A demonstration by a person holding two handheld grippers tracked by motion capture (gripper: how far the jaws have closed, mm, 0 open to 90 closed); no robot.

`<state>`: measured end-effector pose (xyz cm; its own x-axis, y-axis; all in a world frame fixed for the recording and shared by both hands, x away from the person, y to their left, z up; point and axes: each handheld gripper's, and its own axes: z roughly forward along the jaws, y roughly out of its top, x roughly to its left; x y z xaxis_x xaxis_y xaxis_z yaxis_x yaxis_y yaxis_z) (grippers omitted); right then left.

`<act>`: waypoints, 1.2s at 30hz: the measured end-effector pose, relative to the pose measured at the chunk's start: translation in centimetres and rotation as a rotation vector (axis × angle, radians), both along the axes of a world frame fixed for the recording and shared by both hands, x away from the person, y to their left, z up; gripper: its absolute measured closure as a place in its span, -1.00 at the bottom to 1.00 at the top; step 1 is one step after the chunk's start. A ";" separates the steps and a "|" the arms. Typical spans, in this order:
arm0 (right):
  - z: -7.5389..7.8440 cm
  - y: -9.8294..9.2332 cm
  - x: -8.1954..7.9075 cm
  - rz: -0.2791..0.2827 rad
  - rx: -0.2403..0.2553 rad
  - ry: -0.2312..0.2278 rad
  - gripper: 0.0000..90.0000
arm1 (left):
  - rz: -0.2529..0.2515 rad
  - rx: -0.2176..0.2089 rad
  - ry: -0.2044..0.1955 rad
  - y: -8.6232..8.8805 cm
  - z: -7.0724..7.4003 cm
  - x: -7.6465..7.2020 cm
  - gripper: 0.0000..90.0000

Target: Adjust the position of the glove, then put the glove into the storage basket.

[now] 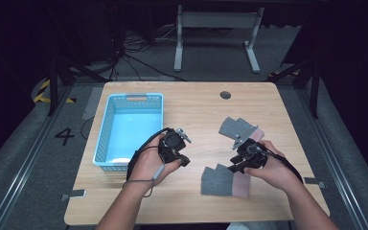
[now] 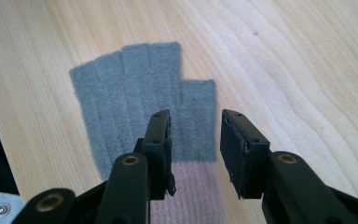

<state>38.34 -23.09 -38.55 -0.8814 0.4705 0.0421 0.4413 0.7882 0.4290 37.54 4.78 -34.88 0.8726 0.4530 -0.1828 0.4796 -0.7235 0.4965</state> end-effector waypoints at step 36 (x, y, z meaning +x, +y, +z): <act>0.7 -8.0 8.5 -0.448 0.128 -0.082 0.25 | 0.039 -0.024 0.018 0.8 -0.3 0.0 0.85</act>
<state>46.82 -31.05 -37.82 -0.5958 0.8006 0.0634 0.6864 0.4667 0.5577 37.54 5.54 -35.22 0.8507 0.4822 -0.2094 0.5164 -0.6918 0.5047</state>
